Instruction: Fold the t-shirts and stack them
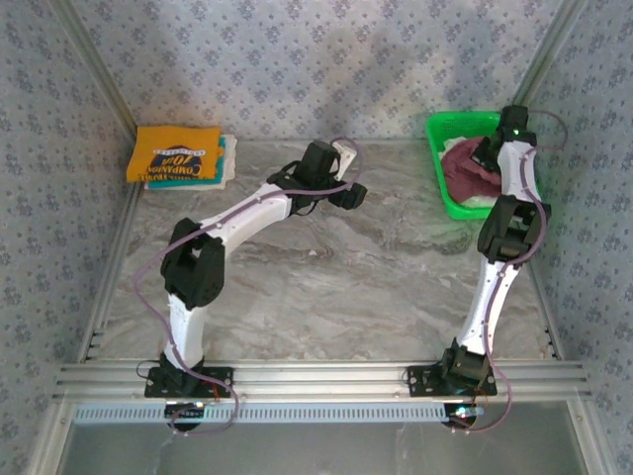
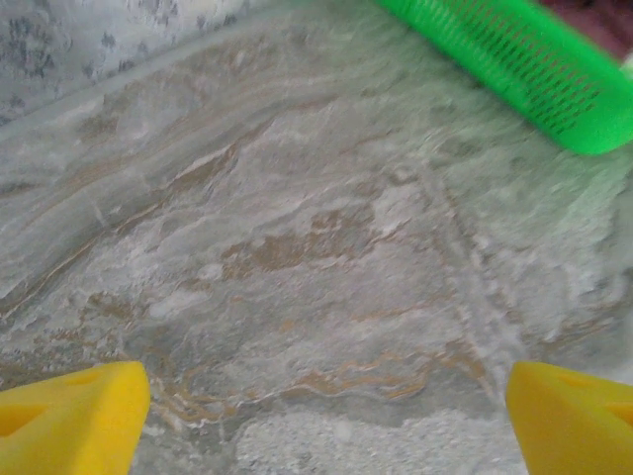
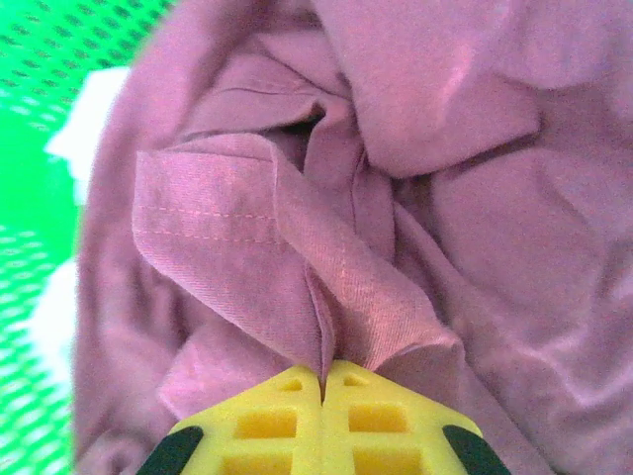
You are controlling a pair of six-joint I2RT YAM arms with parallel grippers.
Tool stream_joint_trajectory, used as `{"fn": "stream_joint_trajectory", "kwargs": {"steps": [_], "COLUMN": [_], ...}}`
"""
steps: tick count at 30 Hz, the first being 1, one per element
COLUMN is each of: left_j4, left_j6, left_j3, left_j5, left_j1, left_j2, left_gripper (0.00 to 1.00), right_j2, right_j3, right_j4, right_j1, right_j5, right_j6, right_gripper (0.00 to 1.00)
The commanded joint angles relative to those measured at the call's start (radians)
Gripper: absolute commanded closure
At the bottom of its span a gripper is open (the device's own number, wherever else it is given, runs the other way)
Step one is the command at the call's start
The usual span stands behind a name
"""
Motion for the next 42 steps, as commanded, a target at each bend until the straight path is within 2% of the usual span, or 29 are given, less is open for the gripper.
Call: {"fn": "stream_joint_trajectory", "kwargs": {"steps": [1,5,9,12,15,20,23,25,28,29,31,32,34,35,37,40,42], "left_j4": [0.146,0.262,0.371,0.473,0.481,0.461,0.451,0.447,0.466,0.473,0.513,0.532,0.535,0.524,0.462,0.374,0.339], "left_j6": [-0.044,-0.070,-0.090,-0.088,-0.067,-0.046,-0.054,-0.056,-0.051,-0.046,-0.036,-0.035,-0.033,-0.036,-0.051,-0.081,-0.124], "left_j3": [-0.053,-0.170,-0.315,-0.452,-0.548,-0.672,-0.726,-0.767,-0.860,-0.893,-0.972,-1.007,-1.048,-1.060,-1.069,-1.092,-1.103], "left_j5": [0.078,0.124,0.177,0.228,0.249,0.215,0.192,0.187,0.176,0.174,0.160,0.162,0.166,0.165,0.153,0.136,0.158], "left_j1": [0.010,0.047,0.101,0.135,0.170,0.211,0.218,0.219,0.221,0.221,0.223,0.228,0.229,0.229,0.229,0.228,0.227], "left_j2": [-0.201,-0.353,-0.514,-0.635,-0.740,-0.842,-0.869,-0.879,-0.886,-0.886,-0.878,-0.870,-0.856,-0.847,-0.834,-0.822,-0.807], "left_gripper": [0.06,0.04,0.01,0.00,0.01,0.00,0.00,0.01,0.07,0.10,0.13,0.19,0.32,0.35,0.33,0.26,0.23], "right_j2": [-0.249,-0.449,-0.597,-0.714,-0.797,-0.832,-0.809,-0.793,-0.763,-0.740,-0.661,-0.621,-0.562,-0.542,-0.537,-0.554,-0.585], "right_j3": [-0.075,-0.198,-0.197,-0.202,-0.175,-0.103,-0.091,-0.147,-0.347,-0.405,-0.478,-0.507,-0.541,-0.552,-0.584,-0.619,-0.672], "right_j4": [0.077,0.135,0.103,0.126,0.139,0.152,0.191,0.211,0.335,0.372,0.399,0.421,0.431,0.438,0.462,0.433,0.427], "right_j1": [0.049,0.106,0.206,0.358,0.531,0.831,0.935,0.946,0.930,0.918,0.896,0.883,0.856,0.834,0.794,0.751,0.731], "right_j5": [0.021,0.068,0.090,0.169,0.243,0.379,0.402,0.363,0.275,0.216,0.116,0.076,0.039,0.019,0.006,-0.013,-0.013], "right_j6": [0.023,0.011,-0.056,-0.164,-0.281,-0.487,-0.541,-0.486,-0.318,-0.260,-0.157,-0.118,-0.051,-0.035,-0.018,-0.017,-0.020], "right_gripper": [1.00,1.00,1.00,1.00,1.00,1.00,1.00,1.00,1.00,0.96,0.68,0.64,0.63,0.62,0.59,0.49,0.47]}}
